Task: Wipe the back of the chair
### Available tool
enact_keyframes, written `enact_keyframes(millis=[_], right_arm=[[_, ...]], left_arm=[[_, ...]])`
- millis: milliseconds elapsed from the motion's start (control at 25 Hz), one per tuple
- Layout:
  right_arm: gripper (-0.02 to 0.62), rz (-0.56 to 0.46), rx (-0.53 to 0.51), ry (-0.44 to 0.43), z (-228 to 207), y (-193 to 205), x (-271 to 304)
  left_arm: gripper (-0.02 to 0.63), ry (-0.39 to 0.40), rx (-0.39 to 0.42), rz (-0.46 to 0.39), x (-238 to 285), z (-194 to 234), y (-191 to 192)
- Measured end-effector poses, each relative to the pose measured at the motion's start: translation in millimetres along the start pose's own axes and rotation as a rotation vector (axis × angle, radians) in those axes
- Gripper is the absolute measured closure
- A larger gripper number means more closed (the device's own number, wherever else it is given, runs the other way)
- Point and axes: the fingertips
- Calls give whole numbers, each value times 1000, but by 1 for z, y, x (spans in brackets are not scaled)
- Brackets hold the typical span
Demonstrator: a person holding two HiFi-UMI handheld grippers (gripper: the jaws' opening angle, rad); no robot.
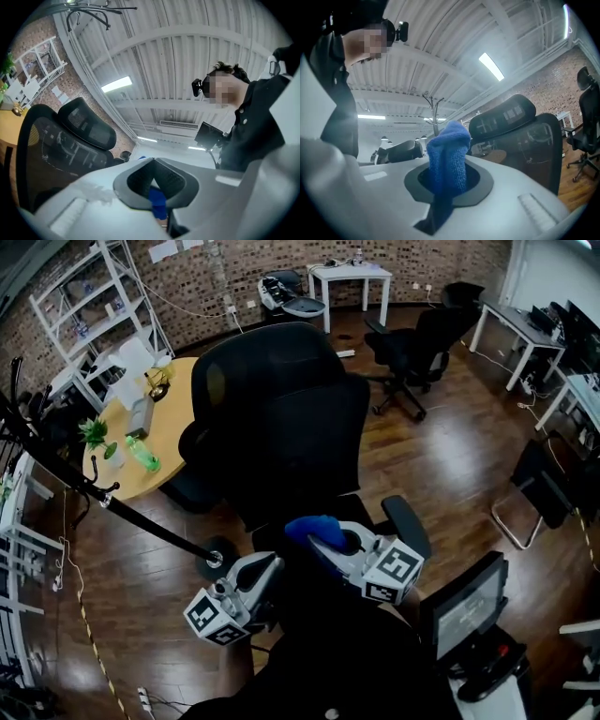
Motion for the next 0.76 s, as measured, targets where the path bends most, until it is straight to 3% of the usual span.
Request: enact_keyframes(millis=[200,760], right_arm=[[568,-14,6,5,5,0,-11],[568,-22,35,-22,21,7,-20]], left_arm=[[612,27,6,-11,5,-10,-1],[612,0,5,0,6,-20,8]])
Point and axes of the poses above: the fingertips, and each gripper's own axes: x forward along the fingers, z to its left, y out of its underside, and after that the axes turned 15 degrees about z, right-handed
